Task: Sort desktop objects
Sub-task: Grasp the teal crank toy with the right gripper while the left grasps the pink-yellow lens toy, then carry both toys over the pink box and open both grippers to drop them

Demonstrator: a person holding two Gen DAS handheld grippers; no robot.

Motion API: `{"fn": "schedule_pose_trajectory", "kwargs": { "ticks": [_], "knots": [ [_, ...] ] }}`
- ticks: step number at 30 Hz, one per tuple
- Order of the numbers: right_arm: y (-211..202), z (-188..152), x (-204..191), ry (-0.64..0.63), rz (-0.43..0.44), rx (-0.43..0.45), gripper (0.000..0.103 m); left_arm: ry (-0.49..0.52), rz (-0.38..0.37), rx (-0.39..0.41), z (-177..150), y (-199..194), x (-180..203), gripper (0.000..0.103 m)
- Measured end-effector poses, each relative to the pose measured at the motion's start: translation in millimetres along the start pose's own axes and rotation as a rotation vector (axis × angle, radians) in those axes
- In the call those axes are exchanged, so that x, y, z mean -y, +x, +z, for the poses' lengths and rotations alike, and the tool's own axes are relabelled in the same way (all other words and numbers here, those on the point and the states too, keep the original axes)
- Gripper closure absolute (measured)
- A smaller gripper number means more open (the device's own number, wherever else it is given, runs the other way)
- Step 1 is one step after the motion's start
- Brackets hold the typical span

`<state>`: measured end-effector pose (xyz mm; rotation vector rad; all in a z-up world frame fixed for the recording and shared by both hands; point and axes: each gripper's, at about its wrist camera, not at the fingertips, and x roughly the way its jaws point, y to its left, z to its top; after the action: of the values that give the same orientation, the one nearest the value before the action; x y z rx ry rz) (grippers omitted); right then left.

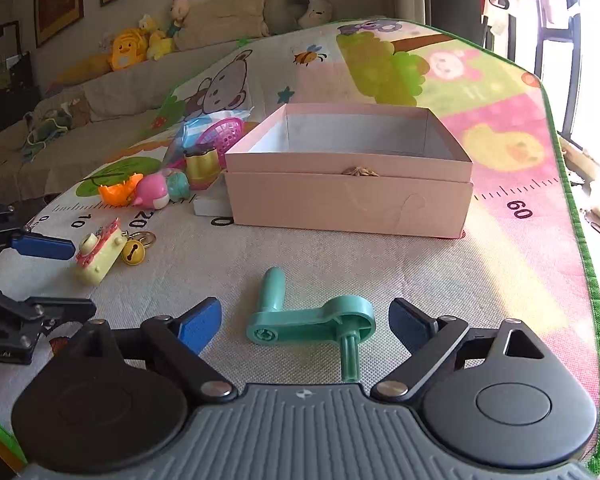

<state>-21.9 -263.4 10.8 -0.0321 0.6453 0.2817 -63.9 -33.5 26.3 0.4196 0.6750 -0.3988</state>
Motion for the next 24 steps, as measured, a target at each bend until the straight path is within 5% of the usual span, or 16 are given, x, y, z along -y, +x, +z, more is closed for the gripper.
{"fn": "schedule_pose_trajectory", "kwargs": {
  "ticks": [2, 7, 11, 14, 17, 24],
  "knots": [
    [-0.5, 0.8, -0.9, -0.007, -0.001, 0.000, 0.011, -0.051, 0.052, 0.010, 1.5, 4.8, 1.7, 0.007],
    [-3.1, -0.6, -1.3, -0.018, -0.009, -0.002, 0.009, -0.283, 0.066, -0.083, 10.9, 35.5, -18.4, 0.008],
    [1.9, -1.0, -1.6, -0.012, -0.017, -0.025, 0.009, -0.398, 0.063, -0.091, 11.2, 43.2, -31.6, 0.024],
    [5.8, -1.1, -3.0, -0.019, -0.020, -0.044, 0.009, -0.393, 0.075, -0.081, 9.2, 37.8, -33.6, 0.051],
    [10.1, -0.8, -7.3, -0.049, -0.024, -0.073, 0.031, -0.374, 0.081, -0.071, 6.4, 29.2, -31.9, 0.054],
    [-24.2, 16.5, -2.1, -0.112, 0.040, -0.044, 0.033, -0.266, 0.071, 0.089, 34.3, -23.4, -22.2, 0.055]
  ]
}}
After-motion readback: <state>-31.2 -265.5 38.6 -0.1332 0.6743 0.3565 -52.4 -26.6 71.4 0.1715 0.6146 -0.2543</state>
